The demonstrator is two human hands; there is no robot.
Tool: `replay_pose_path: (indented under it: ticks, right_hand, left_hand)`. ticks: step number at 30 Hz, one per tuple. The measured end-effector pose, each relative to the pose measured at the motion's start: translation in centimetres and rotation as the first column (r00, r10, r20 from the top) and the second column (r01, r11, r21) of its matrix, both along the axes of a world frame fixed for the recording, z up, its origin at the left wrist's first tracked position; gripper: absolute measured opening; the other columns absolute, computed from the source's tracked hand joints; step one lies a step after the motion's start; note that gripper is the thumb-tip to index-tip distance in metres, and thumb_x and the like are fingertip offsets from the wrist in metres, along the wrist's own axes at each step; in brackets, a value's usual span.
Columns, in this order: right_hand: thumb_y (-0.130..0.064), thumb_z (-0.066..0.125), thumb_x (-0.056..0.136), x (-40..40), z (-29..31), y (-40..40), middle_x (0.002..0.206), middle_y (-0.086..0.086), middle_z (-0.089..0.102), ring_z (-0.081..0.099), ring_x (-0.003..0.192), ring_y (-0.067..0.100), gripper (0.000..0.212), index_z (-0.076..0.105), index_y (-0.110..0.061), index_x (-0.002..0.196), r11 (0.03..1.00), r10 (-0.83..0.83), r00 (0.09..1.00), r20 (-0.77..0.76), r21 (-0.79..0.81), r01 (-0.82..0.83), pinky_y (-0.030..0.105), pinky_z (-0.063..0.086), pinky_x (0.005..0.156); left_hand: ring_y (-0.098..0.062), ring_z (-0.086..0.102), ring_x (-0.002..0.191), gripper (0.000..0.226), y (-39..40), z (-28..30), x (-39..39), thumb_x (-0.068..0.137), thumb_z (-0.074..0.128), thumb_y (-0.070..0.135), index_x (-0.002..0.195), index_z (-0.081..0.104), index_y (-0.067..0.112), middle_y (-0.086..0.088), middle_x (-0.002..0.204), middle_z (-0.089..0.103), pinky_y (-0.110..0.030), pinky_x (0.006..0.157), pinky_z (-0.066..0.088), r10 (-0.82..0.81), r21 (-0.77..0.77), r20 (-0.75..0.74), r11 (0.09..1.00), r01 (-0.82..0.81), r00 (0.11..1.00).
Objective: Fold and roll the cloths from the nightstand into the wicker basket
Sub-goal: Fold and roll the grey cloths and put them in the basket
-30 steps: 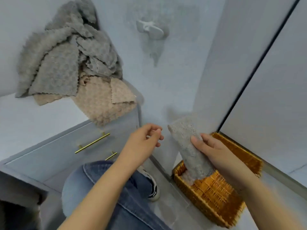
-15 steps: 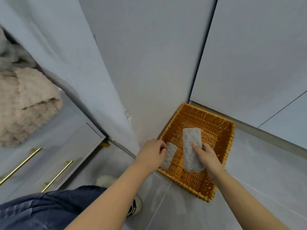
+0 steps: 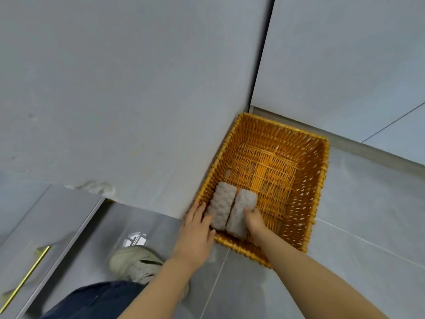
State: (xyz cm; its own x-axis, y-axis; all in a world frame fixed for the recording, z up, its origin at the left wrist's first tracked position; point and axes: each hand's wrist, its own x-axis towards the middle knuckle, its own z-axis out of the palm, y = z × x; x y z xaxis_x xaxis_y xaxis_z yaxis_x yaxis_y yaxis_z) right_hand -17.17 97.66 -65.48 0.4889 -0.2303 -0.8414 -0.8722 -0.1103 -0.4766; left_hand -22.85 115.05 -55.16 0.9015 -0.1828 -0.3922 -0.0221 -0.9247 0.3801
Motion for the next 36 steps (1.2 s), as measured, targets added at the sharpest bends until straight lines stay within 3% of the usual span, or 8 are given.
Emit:
replay_pose_path:
  ticks: [3,9,15,20,23,26,32,36]
  right_hand:
    - [-0.031,0.029,0.103,-0.6,-2.0,0.9,0.137,0.020,0.046,0.048,0.122,0.039,0.045,0.044,-0.004,0.136,0.993,0.040,0.999,-0.010,-0.109,-0.040,0.047,0.038,0.106]
    - [-0.025,0.034,0.104,-1.5,-0.3,1.5,0.136,0.015,0.051,0.047,0.125,0.036,0.038,0.042,-0.007,0.137,1.000,0.008,0.998,0.069,-0.029,-0.006,0.045,0.038,0.106]
    - [-0.027,0.041,0.102,-1.3,0.2,1.2,0.135,0.015,0.050,0.048,0.124,0.035,0.040,0.042,-0.010,0.138,0.989,-0.145,0.988,0.056,-0.008,0.146,0.045,0.042,0.103]
    - [-0.029,0.043,0.101,-1.0,1.5,1.4,0.137,0.015,0.049,0.048,0.125,0.036,0.045,0.043,-0.004,0.138,0.970,-0.229,0.972,-0.052,0.075,0.232,0.048,0.041,0.106]
    - [-0.028,0.051,0.097,-1.4,2.7,0.9,0.134,0.015,0.052,0.052,0.119,0.034,0.046,0.045,-0.003,0.135,0.970,-0.215,0.976,-0.040,0.107,0.219,0.043,0.046,0.098]
    - [-0.022,0.051,0.097,-2.4,7.5,0.3,0.130,0.009,0.052,0.050,0.120,0.026,0.039,0.046,-0.008,0.133,0.987,-0.126,0.988,0.093,0.114,0.116,0.035,0.041,0.095]
    - [-0.021,0.052,0.097,-5.4,18.1,-0.8,0.113,0.002,0.062,0.060,0.100,0.012,0.020,0.060,-0.019,0.115,0.979,0.086,0.927,0.366,0.140,-0.146,0.028,0.046,0.085]
    - [-0.019,0.053,0.095,-7.7,24.8,0.6,0.107,-0.005,0.068,0.063,0.100,0.009,0.018,0.064,-0.024,0.109,0.942,0.210,0.842,0.497,0.128,-0.311,0.028,0.048,0.089]
  left_hand:
    - [-0.016,-0.010,0.148,0.045,-0.1,-0.2,0.1,0.102,0.038,0.033,0.145,0.036,0.021,0.000,0.162,0.009,-0.031,0.121,-0.001,0.007,0.007,0.010,1.000,-0.007,1.000]
    - [-0.016,-0.010,0.148,0.042,-0.3,-0.4,0.0,0.102,0.038,0.033,0.143,0.039,0.024,0.001,0.161,0.013,-0.036,0.122,0.001,0.012,0.000,-0.029,1.000,-0.012,0.999]
    - [-0.012,0.015,0.145,0.041,-0.6,0.2,-0.1,0.101,0.040,0.032,0.141,0.041,0.028,0.004,0.155,0.027,-0.041,0.120,0.002,0.058,-0.030,-0.095,0.998,-0.061,0.994]
    - [-0.014,0.022,0.142,0.039,0.0,0.8,-1.0,0.100,0.042,0.031,0.139,0.045,0.026,0.003,0.153,0.032,-0.034,0.118,0.017,0.080,-0.082,-0.120,0.993,-0.090,0.990]
    - [-0.016,0.037,0.134,0.035,0.1,2.3,-0.9,0.100,0.044,0.027,0.134,0.050,0.023,0.004,0.142,0.046,-0.036,0.112,0.031,0.092,-0.133,-0.149,0.985,-0.112,0.985]
    - [-0.015,0.051,0.120,0.031,-0.3,5.1,-0.7,0.099,0.046,0.024,0.129,0.055,0.019,0.002,0.130,0.054,-0.034,0.102,0.043,0.145,-0.209,-0.168,0.962,-0.178,0.975]
    - [-0.011,0.054,0.114,0.029,-0.5,12.2,-1.5,0.097,0.049,0.022,0.124,0.059,0.020,0.004,0.124,0.057,-0.020,0.095,0.040,0.221,-0.287,-0.073,0.929,-0.233,0.972]
    - [-0.010,0.056,0.110,0.026,0.4,17.9,-3.8,0.097,0.049,0.023,0.120,0.061,0.022,0.007,0.120,0.062,-0.028,0.098,0.045,0.297,-0.347,-0.004,0.895,-0.279,0.955]
